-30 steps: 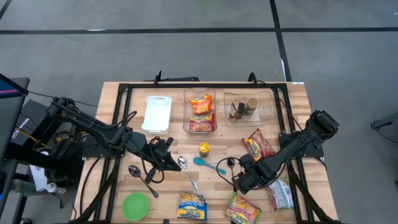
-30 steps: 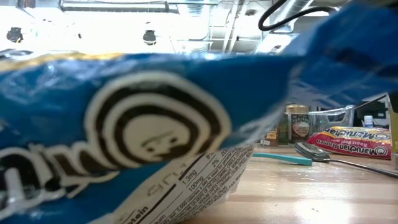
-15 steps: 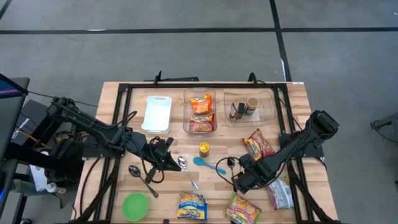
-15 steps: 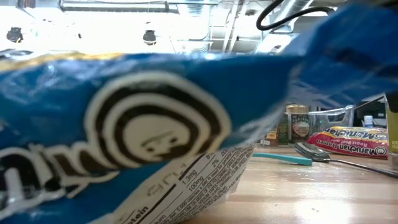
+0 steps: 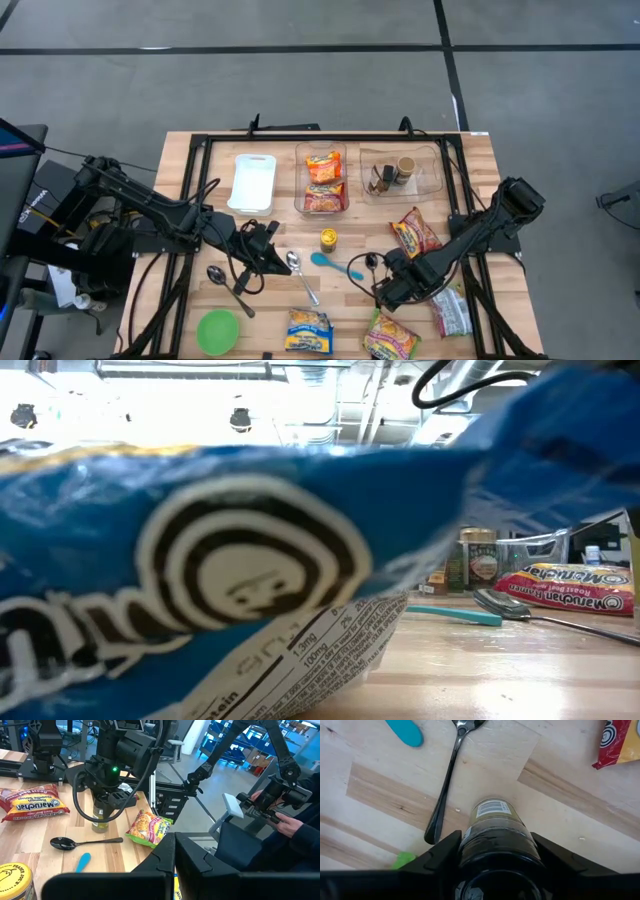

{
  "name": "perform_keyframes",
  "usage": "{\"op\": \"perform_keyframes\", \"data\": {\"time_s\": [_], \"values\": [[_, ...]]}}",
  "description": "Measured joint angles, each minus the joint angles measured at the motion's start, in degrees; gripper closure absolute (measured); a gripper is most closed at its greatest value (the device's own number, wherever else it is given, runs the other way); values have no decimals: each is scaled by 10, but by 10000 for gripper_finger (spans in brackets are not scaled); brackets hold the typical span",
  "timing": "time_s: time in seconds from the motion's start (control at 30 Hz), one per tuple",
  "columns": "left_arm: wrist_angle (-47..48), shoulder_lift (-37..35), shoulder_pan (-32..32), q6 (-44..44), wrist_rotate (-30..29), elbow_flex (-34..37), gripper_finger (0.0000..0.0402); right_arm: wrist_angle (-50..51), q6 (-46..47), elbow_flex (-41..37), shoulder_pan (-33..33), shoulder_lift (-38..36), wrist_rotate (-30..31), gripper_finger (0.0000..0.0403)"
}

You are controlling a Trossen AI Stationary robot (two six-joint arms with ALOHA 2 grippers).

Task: Pick & Place Food Item
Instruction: Put the black spice bottle into the right transparent bin

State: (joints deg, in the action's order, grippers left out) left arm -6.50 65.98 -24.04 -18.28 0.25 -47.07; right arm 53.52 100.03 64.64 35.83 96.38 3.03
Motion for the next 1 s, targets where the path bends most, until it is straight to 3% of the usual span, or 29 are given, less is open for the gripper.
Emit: {"op": "perform_keyframes", "data": {"time_s": [0.7,1.0], "values": [[0,0,0,0,0,0,402,0,1,0,0,0,-4,188],[0,0,0,0,0,0,402,-1,5,0,0,0,-3,208]]}}
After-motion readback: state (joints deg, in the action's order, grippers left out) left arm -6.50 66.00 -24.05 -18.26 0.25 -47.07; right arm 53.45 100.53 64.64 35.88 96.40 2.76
